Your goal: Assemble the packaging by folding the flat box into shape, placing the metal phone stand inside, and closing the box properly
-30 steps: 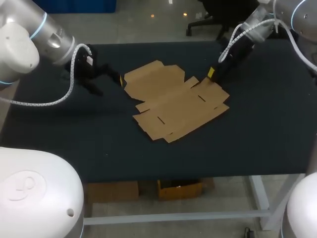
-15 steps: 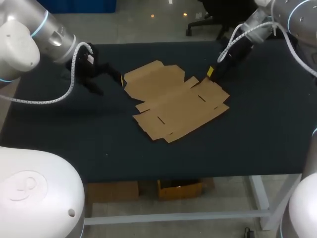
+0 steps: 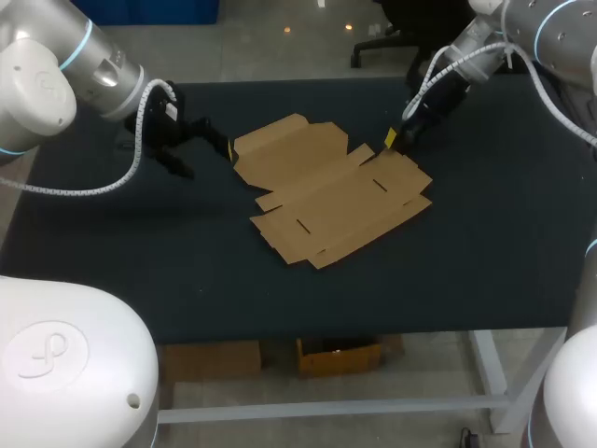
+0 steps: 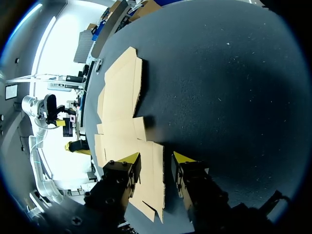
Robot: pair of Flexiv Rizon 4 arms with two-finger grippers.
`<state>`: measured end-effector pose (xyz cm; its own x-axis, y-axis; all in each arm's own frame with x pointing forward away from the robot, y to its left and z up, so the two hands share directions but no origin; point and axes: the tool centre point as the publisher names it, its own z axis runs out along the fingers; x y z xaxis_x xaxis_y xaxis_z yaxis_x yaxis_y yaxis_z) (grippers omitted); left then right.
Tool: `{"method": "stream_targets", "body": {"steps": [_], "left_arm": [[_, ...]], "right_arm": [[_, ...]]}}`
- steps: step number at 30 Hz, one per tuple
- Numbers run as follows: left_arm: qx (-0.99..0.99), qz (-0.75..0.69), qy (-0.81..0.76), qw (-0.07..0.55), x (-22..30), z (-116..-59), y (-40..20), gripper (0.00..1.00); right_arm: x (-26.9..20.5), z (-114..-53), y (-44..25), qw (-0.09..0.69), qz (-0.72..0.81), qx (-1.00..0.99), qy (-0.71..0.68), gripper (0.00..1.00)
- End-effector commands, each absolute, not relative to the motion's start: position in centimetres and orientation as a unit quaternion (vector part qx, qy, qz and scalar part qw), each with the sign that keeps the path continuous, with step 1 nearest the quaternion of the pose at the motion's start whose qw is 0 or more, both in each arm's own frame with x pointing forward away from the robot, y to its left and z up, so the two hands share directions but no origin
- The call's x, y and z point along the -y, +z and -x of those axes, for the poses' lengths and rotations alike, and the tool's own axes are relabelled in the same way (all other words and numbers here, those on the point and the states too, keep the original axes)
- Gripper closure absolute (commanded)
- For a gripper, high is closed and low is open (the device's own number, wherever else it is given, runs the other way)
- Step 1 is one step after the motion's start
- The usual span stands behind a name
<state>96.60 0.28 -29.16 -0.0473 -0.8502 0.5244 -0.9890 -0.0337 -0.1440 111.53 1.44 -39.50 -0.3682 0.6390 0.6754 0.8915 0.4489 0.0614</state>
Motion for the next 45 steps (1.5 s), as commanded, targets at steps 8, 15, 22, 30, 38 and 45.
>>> {"method": "stream_targets", "body": {"steps": [8, 15, 22, 30, 38, 45], "left_arm": [[0.680, -0.676, 0.246, 0.141, -0.2, -96.5, -29.3, 0.00], [0.680, -0.676, 0.248, 0.141, -0.3, -96.3, -29.3, 0.00], [0.680, -0.674, 0.250, 0.141, -0.3, -95.9, -29.3, 0.00], [0.682, -0.672, 0.253, 0.139, -0.3, -95.3, -29.0, 0.00], [0.686, -0.668, 0.254, 0.137, -0.3, -94.9, -28.7, 0.00], [0.691, -0.663, 0.254, 0.137, 0.0, -94.7, -28.7, 0.00]], "right_arm": [[-1.2, -111.2, -40.2, 0.408, 0.396, 0.823, -0.007, 0.65], [-1.4, -110.2, -40.5, 0.414, 0.394, 0.820, -0.009, 0.68], [-1.3, -109.0, -40.5, 0.412, 0.407, 0.815, -0.024, 1.00], [-1.3, -107.3, -39.4, 0.387, 0.433, 0.810, -0.084, 1.00], [-1.1, -105.5, -39.1, 0.357, 0.477, 0.788, -0.155, 1.00], [-0.9, -104.6, -39.8, 0.332, 0.520, 0.761, -0.201, 1.00]]}}
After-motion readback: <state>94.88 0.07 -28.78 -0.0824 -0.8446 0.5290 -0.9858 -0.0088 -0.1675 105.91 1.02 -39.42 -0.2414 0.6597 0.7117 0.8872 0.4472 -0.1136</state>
